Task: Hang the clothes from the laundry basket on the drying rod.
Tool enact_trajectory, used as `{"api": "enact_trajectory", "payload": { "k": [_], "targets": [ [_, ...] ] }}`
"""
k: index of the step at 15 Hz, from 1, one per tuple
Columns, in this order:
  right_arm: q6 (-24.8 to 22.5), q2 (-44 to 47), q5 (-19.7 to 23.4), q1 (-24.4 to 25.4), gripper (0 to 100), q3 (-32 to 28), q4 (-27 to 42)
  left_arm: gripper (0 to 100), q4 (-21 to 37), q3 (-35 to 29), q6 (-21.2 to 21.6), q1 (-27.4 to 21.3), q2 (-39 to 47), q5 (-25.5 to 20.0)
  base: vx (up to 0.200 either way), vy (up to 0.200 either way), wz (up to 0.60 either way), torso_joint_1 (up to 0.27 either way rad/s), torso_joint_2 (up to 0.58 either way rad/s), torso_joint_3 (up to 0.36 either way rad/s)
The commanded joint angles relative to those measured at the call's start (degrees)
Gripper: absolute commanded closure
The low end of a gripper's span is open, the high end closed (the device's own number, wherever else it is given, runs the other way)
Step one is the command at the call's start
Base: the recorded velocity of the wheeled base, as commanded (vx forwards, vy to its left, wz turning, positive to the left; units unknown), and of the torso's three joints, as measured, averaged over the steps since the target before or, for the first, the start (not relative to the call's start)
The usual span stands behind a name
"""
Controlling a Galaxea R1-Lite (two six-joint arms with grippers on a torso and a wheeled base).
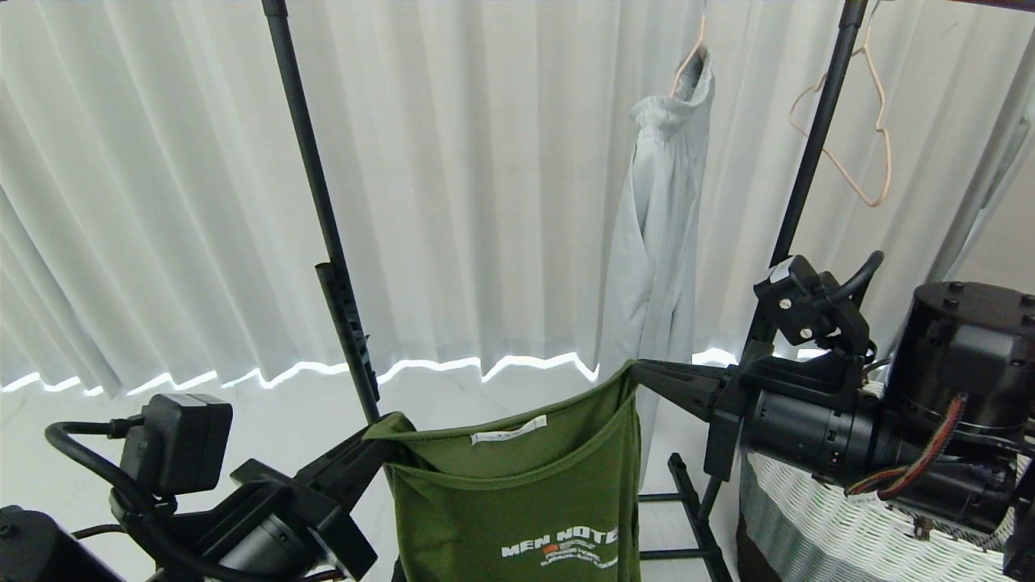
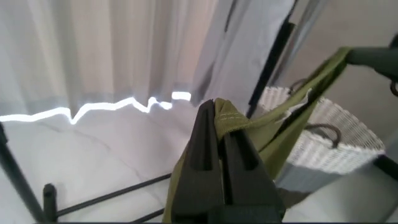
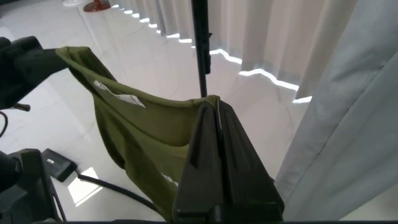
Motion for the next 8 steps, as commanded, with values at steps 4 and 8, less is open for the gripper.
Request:
{"api": "enact_trajectory", "payload": {
  "k": [4,8],
  "targets": [
    [0.0,-0.4,0.0,0.0,100,0.1,0.0,100,0.0,0.0,0.8,-0.5,2.8,6.2,0.000,0.000,0.00,0.000,0.00,0.000],
    [0.0,-0.5,0.0,0.2,100,0.1,0.0,100,0.4,0.0,1.4,-0.7,1.8,7.3,0.000,0.000,0.00,0.000,0.00,0.000]
  ]
}}
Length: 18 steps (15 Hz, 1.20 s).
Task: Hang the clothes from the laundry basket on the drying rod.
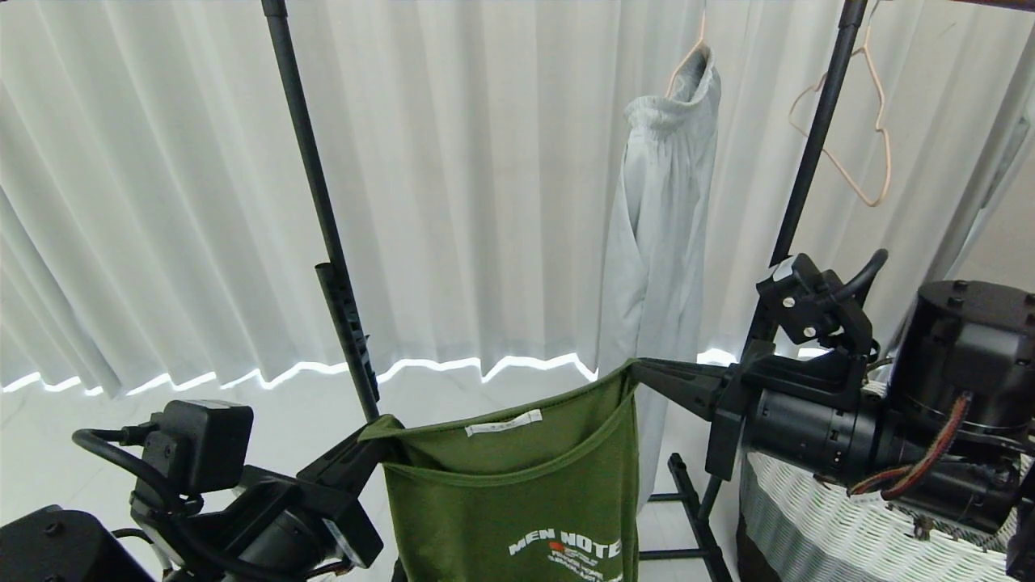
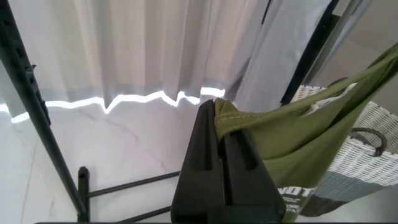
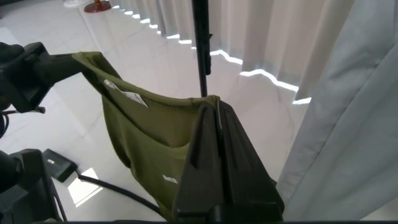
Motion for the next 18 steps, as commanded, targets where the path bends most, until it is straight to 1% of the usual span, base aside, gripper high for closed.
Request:
{"api": "enact_trajectory", "payload": {
  "k": [1,3,4,5,6,7,8,9,10,11,12,13,14,15,16,17,18],
  "targets": [
    [0.0,-0.8,0.0,0.0,100,0.3,0.0,100,-0.1,0.0,0.0,-0.1,-0.6,0.1,0.000,0.000,0.00,0.000,0.00,0.000],
    [0.0,-1.5,-0.1,0.0,100,0.5,0.0,100,-0.1,0.0,0.4,-0.1,-0.2,-0.2,0.000,0.000,0.00,0.000,0.00,0.000],
    [0.0,-3.2,-0.1,-0.2,100,1.3,0.0,100,-0.1,0.0,3.2,-0.9,0.6,-0.5,0.000,0.000,0.00,0.000,0.00,0.000],
    [0.0,-4.0,-0.1,-0.3,100,1.5,0.0,100,-0.1,-0.2,5.0,-0.9,0.9,-0.5,0.000,0.000,0.00,0.000,0.00,0.000],
    [0.0,-6.1,-0.1,-1.1,100,2.0,0.0,100,0.1,-3.9,10.4,-0.8,1.0,-0.4,0.000,0.000,0.00,0.000,0.00,0.000],
    [0.0,-7.7,-0.1,-1.8,100,1.9,0.0,100,2.6,-8.0,13.8,0.0,1.2,-0.4,0.000,0.000,0.00,0.000,0.00,0.000],
    [0.0,-8.9,-0.1,-2.2,100,1.7,0.0,100,7.2,-12.0,15.4,0.4,0.7,-0.6,0.000,0.000,0.00,0.000,0.00,0.000],
    [0.0,-10.4,0.0,-2.5,100,2.0,0.0,100,14.0,-17.6,15.5,0.5,-0.8,-0.6,0.000,0.000,0.00,0.000,0.00,0.000],
    [0.0,-11.5,0.1,-2.6,100,2.1,0.1,100,21.2,-21.9,15.5,0.5,-3.3,-0.8,0.000,0.000,0.00,0.000,0.00,0.000],
    [0.0,-12.4,0.3,-3.3,100,2.4,0.1,100,34.0,-28.6,15.5,0.5,-7.8,-2.5,0.000,0.000,0.00,0.000,0.00,0.000],
    [-0.1,-12.7,0.7,-5.1,100,2.1,0.1,100,44.6,-33.5,15.1,0.6,-10.8,-5.0,0.000,0.000,0.00,0.000,0.00,0.000],
    [0.0,-12.1,2.0,-8.0,100,0.8,0.1,100,53.6,-38.1,14.8,1.6,-13.0,-7.5,0.000,0.000,0.00,0.000,0.00,0.000],
    [0.0,-11.8,4.4,-10.6,100,-0.6,0.2,100,59.4,-42.4,14.8,3.1,-13.6,-9.6,0.000,0.000,0.00,0.000,0.00,0.000],
    [-0.1,-11.9,6.7,-11.8,100,-2.3,0.4,100,62.9,-47.0,14.8,4.9,-13.2,-11.5,0.000,0.000,0.00,0.000,0.00,0.000],
    [-0.2,-12.2,7.8,-11.9,100,-4.3,0.6,100,65.5,-52.0,14.8,6.4,-11.5,-12.5,0.000,0.000,0.00,0.000,0.00,0.000],
    [-0.5,-12.4,7.9,-11.9,100,-5.8,1.0,100,66.4,-55.3,14.7,6.5,-10.2,-12.6,0.000,0.000,0.00,0.000,0.00,0.000],
    [-0.8,-13.4,7.9,-11.8,100,-8.8,3.1,100,66.6,-59.3,14.8,6.6,-8.1,-12.6,0.000,0.000,0.00,0.000,0.00,0.000]
  ]
}}
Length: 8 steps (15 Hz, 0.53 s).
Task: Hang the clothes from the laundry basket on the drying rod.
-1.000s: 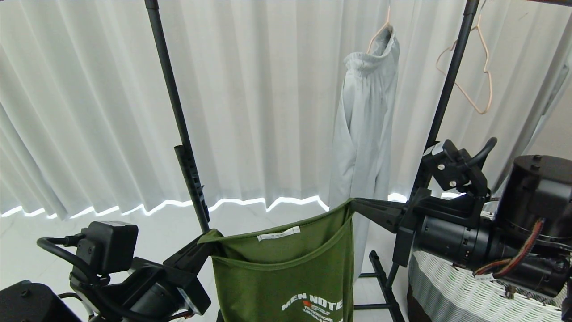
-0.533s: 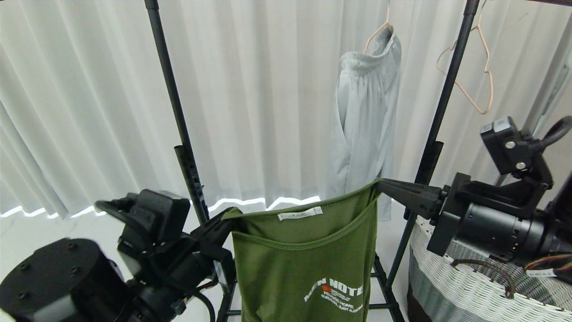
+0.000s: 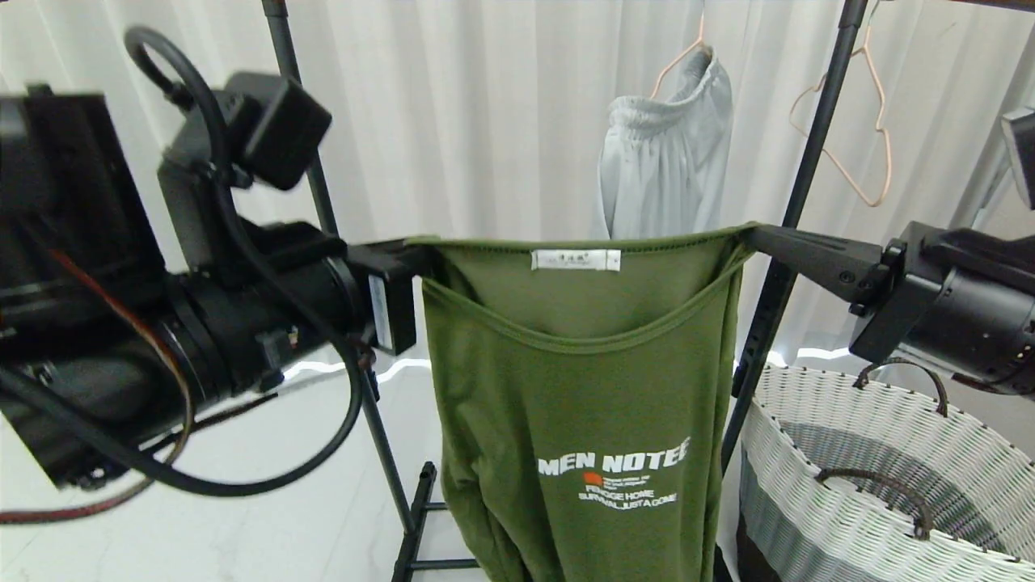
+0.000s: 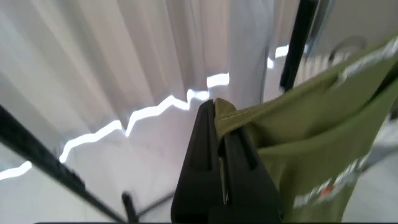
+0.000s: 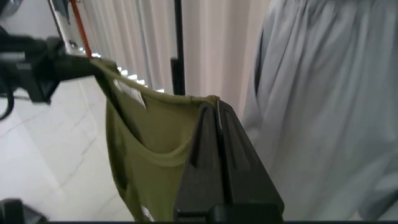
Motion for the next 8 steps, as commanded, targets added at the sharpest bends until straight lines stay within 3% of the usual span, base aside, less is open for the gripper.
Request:
{"api": "enact_trajectory", "payload": {
  "k": [1,3,5,8],
  "targets": [
    [-0.4,-1.9,0.1,-0.2,100,-5.6,3.8,100,1.5,-9.5,0.0,1.5,3.5,-0.6,0.000,0.000,0.00,0.000,0.00,0.000],
    [-0.7,-4.4,0.2,-0.2,100,-10.8,10.8,100,1.6,-14.1,0.0,1.4,5.1,-0.7,0.000,0.000,0.00,0.000,0.00,0.000],
    [-3.1,-5.9,0.5,-0.2,100,-14.5,15.8,100,1.5,-14.5,-0.1,1.3,5.6,-0.8,0.000,0.000,0.00,0.000,0.00,0.000],
    [-4.8,-7.8,0.6,0.0,100,-14.5,17.8,100,1.5,-13.3,-0.1,1.3,6.8,-0.8,0.000,0.000,0.00,0.000,0.00,0.000]
  ]
}}
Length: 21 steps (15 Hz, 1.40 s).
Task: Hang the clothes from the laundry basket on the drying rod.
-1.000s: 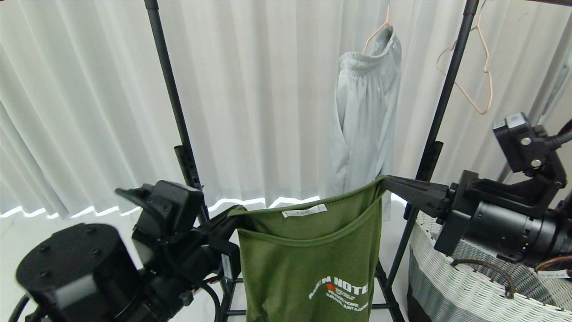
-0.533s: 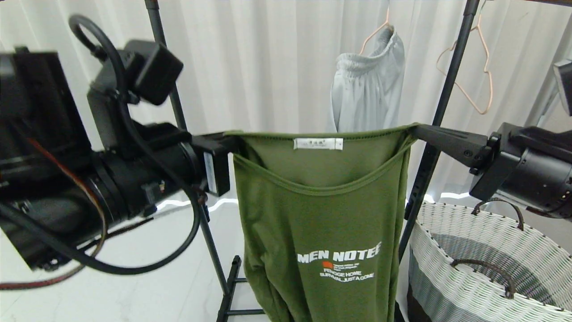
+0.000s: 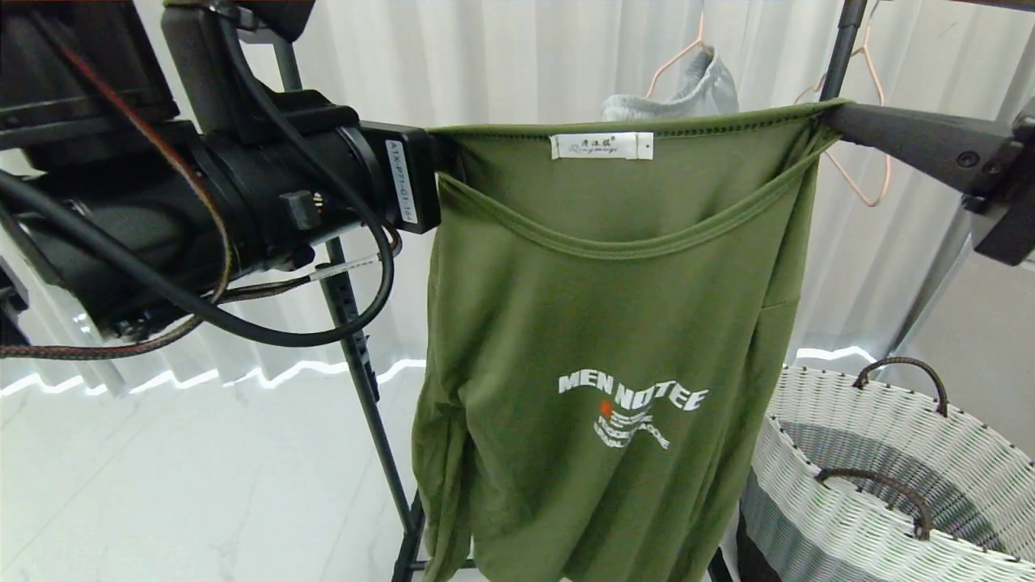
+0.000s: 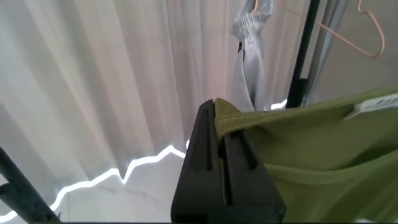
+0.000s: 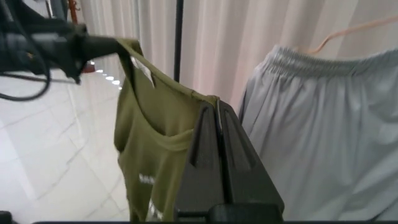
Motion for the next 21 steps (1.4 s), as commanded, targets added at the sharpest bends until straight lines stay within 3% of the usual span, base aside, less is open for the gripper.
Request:
{"api": "enact_trajectory", "payload": {
  "k": [1,4,7,13,16,19,21],
  "targets": [
    [-0.3,-2.7,0.1,0.4,100,0.7,0.6,100,0.0,-0.6,0.0,0.0,1.9,0.0,0.000,0.000,0.00,0.000,0.00,0.000],
    [-1.3,-7.5,0.1,3.3,100,2.8,4.2,100,0.0,-4.9,0.0,0.0,5.8,0.0,0.000,0.000,0.00,0.000,0.00,0.000],
    [-5.3,-12.6,0.0,7.6,100,5.4,9.0,100,0.0,-11.5,-0.1,-0.1,12.1,0.0,0.000,0.000,0.00,0.000,0.00,0.000],
    [-7.5,-13.9,-0.1,8.2,100,7.0,11.4,100,0.1,-12.2,-2.9,-1.4,12.6,0.0,0.000,0.000,0.00,0.000,0.00,0.000],
    [-7.2,-11.5,-0.4,4.0,100,6.7,11.0,100,11.9,-12.1,-3.5,-1.4,5.1,0.0,0.000,0.000,0.00,0.000,0.00,0.000],
    [-7.0,-5.3,-0.3,-1.0,100,3.0,6.4,100,14.1,-11.6,-4.6,-1.4,-1.3,0.0,0.000,0.000,0.00,0.000,0.00,0.000],
    [-7.0,-0.4,-0.2,-1.8,100,-1.9,4.7,100,17.6,-11.5,-4.6,-1.9,-5.7,-0.1,0.000,0.000,0.00,0.000,0.00,0.000]
  ]
}}
